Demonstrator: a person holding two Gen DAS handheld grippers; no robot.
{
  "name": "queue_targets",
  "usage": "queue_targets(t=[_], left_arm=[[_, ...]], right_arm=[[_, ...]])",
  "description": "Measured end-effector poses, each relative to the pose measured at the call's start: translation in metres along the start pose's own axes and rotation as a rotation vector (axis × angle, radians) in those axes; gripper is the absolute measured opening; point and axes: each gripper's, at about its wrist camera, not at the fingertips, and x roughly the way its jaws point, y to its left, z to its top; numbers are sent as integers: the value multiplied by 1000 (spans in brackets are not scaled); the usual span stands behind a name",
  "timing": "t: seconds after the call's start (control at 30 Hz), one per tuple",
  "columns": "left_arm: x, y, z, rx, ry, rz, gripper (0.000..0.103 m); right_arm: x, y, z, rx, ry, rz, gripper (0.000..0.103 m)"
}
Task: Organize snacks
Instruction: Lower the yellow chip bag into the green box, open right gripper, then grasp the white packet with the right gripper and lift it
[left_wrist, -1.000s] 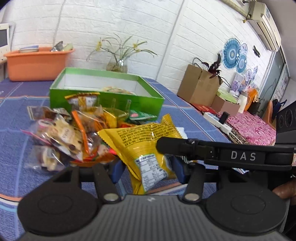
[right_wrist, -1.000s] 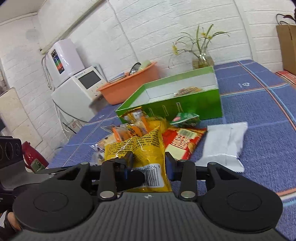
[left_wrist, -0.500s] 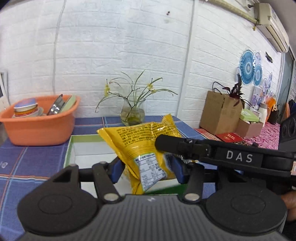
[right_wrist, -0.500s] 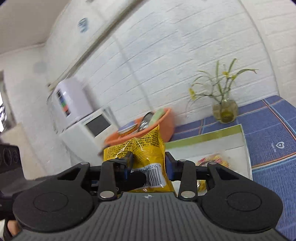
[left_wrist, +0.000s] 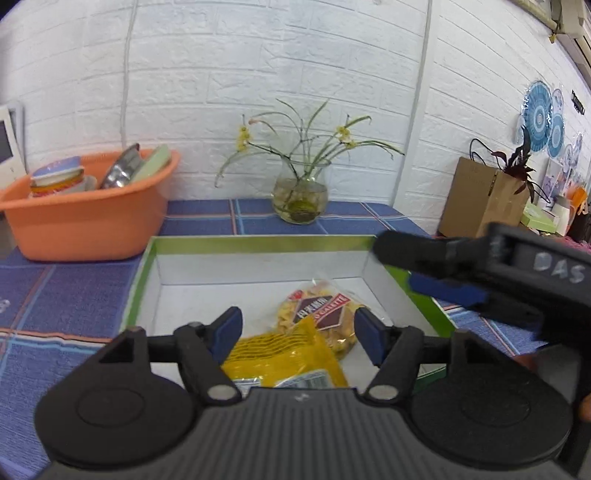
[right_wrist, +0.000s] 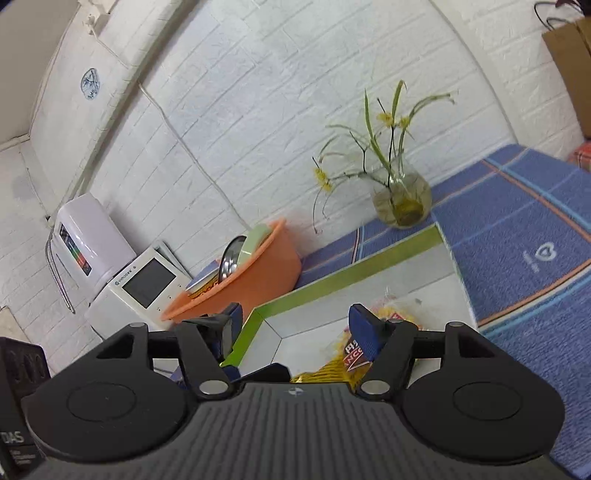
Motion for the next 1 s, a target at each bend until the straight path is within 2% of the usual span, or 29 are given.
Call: queue_targets(t=[0.1,0.23,0.3,0.47,0.53,0.6,0.67,0.77,0.9,1.0], left_arm=[[-23,10,5,26,-45,41,70],[-59,32,8,20,-112,110,74],[-75,50,1,-37,-129,163,76],[-86,95,-48,-123,-54,262,76],[-82,111,-67,-204,-34,258,76],[-76,121,-82,-258,-8,216,76],[-69,119,-86,-248,23,201,76],[-67,108,-87,-205,19,182,76],[-65,92,-90,-125,11,192,76],[-63,83,-91,-25,-13,199,78]], right_arm=[[-22,7,14,-69,-7,-21,103],[-53,19,25,-148,-58,-37,103],[-65,27,28,-169,-66,-53,103],[-96,39,14,-237,-76,-46,103],[-107,35,0,-254,-67,-71,103],[-117,25,-17,-241,-71,-138,103],[-128,11,-33,-210,-76,-226,103],[-134,-12,-52,-142,-48,-337,103],[-121,-32,-66,-43,77,-370,103],[-108,-35,-75,21,156,-343,103]])
